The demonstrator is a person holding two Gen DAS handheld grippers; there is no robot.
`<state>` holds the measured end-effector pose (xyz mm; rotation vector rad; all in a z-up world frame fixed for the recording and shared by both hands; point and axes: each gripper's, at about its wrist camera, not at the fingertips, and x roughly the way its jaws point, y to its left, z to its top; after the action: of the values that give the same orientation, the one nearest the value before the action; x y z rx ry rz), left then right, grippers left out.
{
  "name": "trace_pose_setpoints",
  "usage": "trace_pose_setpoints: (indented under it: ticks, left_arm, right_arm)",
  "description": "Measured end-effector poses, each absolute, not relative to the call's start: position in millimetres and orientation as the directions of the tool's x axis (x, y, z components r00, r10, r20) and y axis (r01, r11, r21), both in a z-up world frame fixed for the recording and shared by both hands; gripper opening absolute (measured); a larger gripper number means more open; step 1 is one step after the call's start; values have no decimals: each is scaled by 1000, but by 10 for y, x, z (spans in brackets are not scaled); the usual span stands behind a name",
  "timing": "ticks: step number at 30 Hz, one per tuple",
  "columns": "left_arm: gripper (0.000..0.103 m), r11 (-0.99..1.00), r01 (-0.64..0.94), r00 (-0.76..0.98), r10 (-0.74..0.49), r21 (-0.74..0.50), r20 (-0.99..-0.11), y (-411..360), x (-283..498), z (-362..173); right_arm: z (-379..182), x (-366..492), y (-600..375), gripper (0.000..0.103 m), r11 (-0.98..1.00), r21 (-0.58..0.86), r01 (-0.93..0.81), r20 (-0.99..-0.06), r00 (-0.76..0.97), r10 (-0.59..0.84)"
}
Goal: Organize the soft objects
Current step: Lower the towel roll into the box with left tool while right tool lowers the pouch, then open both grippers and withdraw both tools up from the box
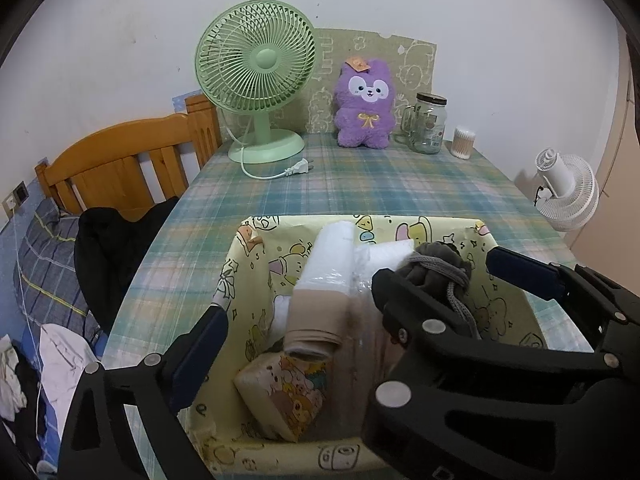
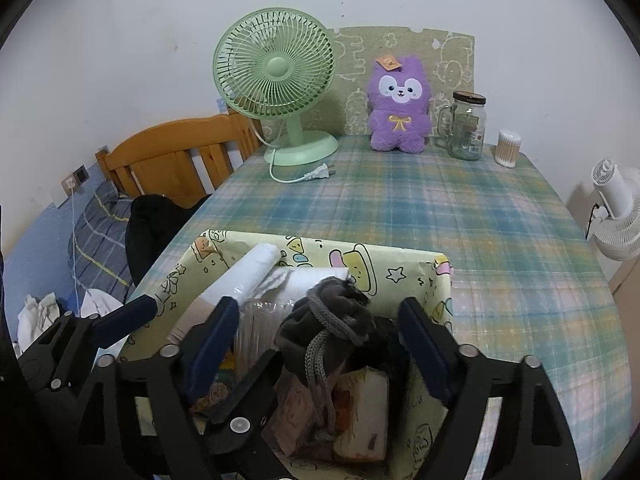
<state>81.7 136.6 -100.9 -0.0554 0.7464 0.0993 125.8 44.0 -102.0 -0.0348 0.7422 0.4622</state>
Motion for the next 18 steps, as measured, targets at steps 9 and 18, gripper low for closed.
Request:
trace_pose_setpoints:
  ticks: [9,18]
  left_arm:
    - [100,995,-100,745,59,-24,-665,1266,704,-955]
    - [101,997,-77,777,44,-26,-628,1100,646,-783]
  right_arm:
    - [-940,1137,311,87,907,113,-406,-648,662,377]
    - [-750,1036,119,87,919,97,-381,-613,705,357]
